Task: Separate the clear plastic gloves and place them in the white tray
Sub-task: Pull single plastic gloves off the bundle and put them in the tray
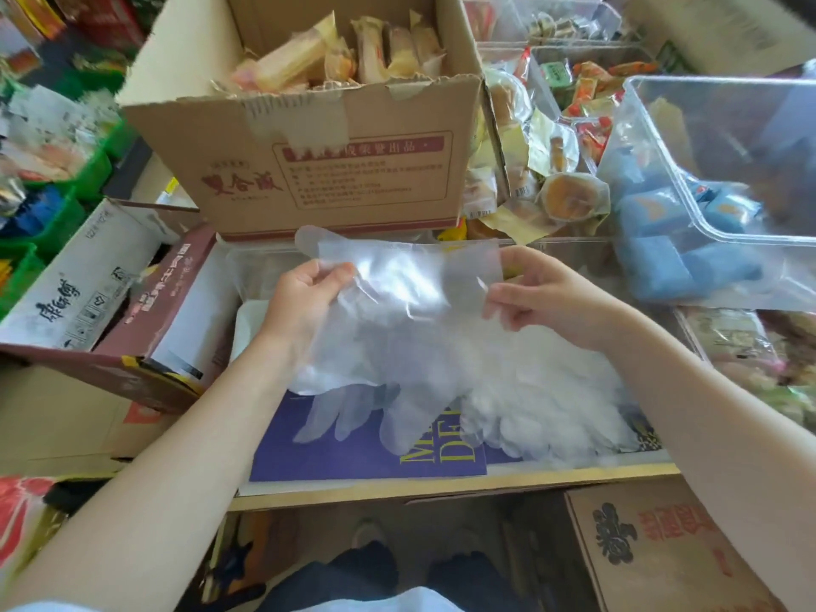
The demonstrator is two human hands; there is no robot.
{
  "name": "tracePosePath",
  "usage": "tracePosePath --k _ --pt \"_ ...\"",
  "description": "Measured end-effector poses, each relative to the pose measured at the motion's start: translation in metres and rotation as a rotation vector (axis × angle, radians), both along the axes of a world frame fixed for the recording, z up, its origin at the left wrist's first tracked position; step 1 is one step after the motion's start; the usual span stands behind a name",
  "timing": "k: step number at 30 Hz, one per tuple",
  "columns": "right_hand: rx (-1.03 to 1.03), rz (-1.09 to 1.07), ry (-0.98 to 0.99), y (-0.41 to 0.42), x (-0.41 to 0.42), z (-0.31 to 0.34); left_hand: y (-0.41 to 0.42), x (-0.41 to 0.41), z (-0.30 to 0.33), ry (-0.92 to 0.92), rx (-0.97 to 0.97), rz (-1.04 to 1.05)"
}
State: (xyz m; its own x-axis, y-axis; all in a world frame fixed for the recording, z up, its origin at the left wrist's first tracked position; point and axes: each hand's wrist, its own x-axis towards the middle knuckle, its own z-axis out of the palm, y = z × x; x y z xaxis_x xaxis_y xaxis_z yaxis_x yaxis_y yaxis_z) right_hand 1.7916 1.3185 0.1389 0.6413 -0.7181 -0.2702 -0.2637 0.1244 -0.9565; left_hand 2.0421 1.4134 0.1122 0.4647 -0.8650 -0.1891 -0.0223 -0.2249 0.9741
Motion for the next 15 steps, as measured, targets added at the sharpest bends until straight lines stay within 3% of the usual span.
tracePosePath --k 4,7,11,15 --pt "0.017 0.067 -0.157 0.026 0.016 0.004 -0.001 0.012 0.002 0.090 0.058 0.022" --pt "-0.062 0.084 -0.080 0.037 0.033 -0.003 0.004 0.020 0.000 0.278 0.105 -0.020" --pt "-0.037 -0.181 -0.013 0.054 0.054 -0.022 0.007 0.023 0.000 0.310 0.094 -0.076" --pt "-0.172 -0.491 0.057 0.054 0.064 -0.033 0.004 0.030 -0.006 0.157 0.073 -0.018"
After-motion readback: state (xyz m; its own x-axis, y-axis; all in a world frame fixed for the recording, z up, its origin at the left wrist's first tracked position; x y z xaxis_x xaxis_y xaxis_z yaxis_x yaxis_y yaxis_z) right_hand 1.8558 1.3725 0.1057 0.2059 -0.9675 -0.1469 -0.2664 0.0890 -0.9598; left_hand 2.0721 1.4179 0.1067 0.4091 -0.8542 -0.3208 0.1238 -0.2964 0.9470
